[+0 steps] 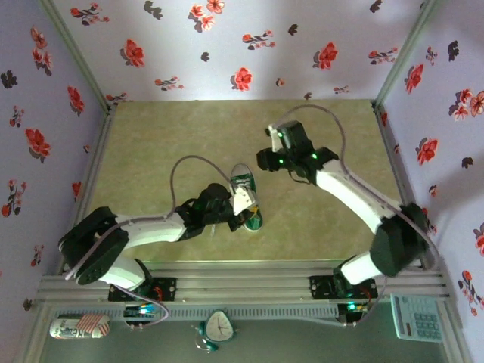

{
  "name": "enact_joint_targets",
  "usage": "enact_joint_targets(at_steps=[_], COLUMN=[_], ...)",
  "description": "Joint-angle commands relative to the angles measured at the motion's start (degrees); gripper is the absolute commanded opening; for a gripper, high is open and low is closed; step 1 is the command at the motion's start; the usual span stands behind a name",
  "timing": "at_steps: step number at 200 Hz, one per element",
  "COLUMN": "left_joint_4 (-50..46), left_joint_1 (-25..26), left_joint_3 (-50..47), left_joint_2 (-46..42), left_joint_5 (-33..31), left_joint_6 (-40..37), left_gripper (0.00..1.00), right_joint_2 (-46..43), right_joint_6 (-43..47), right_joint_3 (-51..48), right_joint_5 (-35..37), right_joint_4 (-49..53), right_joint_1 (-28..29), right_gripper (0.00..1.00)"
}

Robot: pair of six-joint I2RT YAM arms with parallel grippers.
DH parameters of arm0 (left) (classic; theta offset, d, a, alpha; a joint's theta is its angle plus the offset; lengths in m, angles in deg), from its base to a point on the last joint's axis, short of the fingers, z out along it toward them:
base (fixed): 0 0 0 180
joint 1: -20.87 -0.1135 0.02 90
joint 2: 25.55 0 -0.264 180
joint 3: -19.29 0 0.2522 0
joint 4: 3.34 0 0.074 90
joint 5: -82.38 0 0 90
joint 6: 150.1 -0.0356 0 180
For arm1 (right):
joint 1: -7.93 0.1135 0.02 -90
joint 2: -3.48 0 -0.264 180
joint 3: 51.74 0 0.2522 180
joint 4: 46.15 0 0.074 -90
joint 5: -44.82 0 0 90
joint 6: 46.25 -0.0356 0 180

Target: Tie the shoes

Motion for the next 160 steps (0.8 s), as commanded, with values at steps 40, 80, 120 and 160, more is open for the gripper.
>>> enact_joint_targets(at_steps=[40, 80, 120, 160], left_joint_4=[-7.08, -8.92, -11.01, -12.97], left_joint_1=[5.46, 7.58, 9.59, 11.06], left_joint_3=[4.98, 5.48, 6.39, 7.43], left_joint_2=[5.13, 6.53, 8.20, 10.29], left_joint_5=[-7.43, -9.96, -13.56, -16.57], left_joint_6=[-14.99, -17.85, -20.36, -22.44], left_gripper=[0.00, 0.00, 0.00, 0.00], right_joint_2=[22.64, 33.51, 42.50, 47.24], right_joint_6=[17.69, 28.12, 35.24, 40.61], right_joint_3=[23.86, 36.08, 46.52, 51.02], right_joint_5=[-15.98, -16.69, -17.44, -15.88], right_joint_4=[18.89, 30.39, 40.98, 46.91], right_joint_1=[5.14, 10.99, 13.11, 15.94], right_gripper=[0.42, 0.43, 0.44, 0.45])
